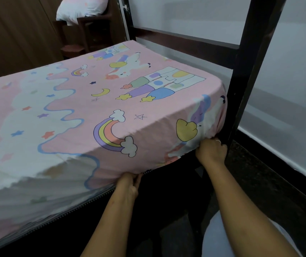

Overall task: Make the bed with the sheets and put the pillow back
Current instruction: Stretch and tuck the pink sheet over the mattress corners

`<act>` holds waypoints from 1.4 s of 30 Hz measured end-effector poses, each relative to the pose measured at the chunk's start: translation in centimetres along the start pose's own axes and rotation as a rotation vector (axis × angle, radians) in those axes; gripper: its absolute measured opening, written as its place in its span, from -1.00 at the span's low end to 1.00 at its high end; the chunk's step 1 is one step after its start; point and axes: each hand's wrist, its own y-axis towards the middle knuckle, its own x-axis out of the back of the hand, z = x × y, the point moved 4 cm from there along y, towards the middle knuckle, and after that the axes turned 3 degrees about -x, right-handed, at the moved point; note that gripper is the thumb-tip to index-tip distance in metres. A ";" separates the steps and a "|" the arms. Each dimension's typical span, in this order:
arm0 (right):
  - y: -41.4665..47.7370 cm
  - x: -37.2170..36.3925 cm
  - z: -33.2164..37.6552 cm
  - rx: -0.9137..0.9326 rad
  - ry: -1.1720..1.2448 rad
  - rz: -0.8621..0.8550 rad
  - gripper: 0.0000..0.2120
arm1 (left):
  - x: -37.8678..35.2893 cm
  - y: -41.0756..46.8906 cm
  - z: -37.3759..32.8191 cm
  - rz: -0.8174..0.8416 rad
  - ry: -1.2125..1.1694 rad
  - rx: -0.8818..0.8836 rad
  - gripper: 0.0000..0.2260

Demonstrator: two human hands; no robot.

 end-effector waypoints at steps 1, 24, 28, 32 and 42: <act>-0.9 -0.1 0.8 0.051 -0.026 -0.016 -0.74 | 0.2 0.0 0.0 0.008 -0.001 0.001 -0.64; -27.7 -2.3 30.0 1.404 0.073 -0.320 -0.45 | 28.2 -6.7 -15.6 -0.210 -0.580 -0.384 -0.86; -30.0 -2.4 33.5 1.339 -0.005 -0.267 -0.63 | 29.9 -7.1 -17.1 -0.213 -0.641 -0.479 -0.85; -31.5 -0.5 35.8 1.373 0.034 -0.237 -0.65 | 31.5 -6.4 -17.3 -0.287 -0.551 -0.463 -0.91; -32.9 -3.1 37.6 1.521 -0.332 0.136 -0.73 | 35.2 -5.1 -16.0 -0.453 -0.387 -0.444 -0.64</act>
